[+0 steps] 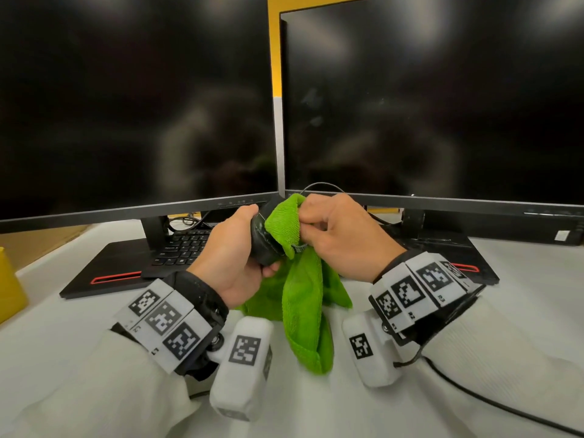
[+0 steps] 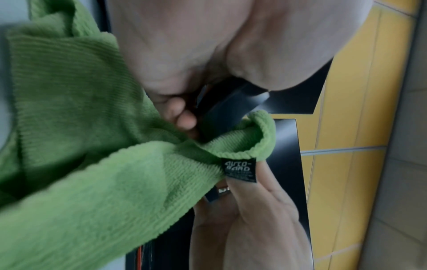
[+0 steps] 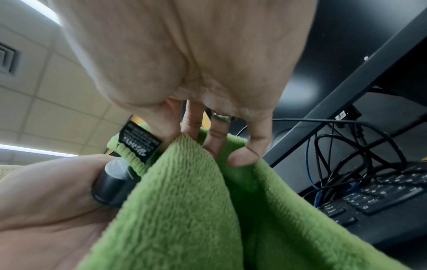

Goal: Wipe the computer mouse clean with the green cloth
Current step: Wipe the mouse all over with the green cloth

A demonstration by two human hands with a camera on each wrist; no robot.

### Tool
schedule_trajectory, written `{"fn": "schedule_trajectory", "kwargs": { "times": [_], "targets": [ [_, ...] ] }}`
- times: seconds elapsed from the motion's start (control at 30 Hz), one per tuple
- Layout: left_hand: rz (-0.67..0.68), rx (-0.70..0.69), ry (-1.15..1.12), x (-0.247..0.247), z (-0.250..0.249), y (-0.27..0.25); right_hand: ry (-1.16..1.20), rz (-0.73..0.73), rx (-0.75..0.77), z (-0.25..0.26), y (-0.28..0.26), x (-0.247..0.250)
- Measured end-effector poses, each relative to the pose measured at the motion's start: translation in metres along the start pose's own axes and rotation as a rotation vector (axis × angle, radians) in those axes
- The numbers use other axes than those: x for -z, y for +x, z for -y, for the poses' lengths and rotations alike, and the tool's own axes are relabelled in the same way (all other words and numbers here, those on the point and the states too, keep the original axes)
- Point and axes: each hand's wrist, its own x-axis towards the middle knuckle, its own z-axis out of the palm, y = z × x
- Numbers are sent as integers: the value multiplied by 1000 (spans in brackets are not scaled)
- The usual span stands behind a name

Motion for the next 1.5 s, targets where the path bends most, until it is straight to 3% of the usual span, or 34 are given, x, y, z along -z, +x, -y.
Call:
{"fn": "schedule_trajectory", "kwargs": {
  "times": [0.13,0.27,0.47,0.7,0.83,0.97,1.5],
  "targets": [
    [89,33,15,1,0,-1,-123,-10,-22,0,-3,7],
    [63,36,28,1,0,0,-192,21,-29,6,-1,4],
    [-17,-14,17,-2,2,-2,154,43,-36,0,-1,0],
    [15,-81,-60,-4,2,-3,405,62,-119,7,-11,-1],
    [50,-105,-132,1,-3,-3,727,-136,-386,4,-10,17],
    [62,-104,-145,0,1,-1,912,-283,-457,-4,-11,28],
    [104,-145,-42,0,7,-5,759,-234,-205,16,-11,3]
  ]
}}
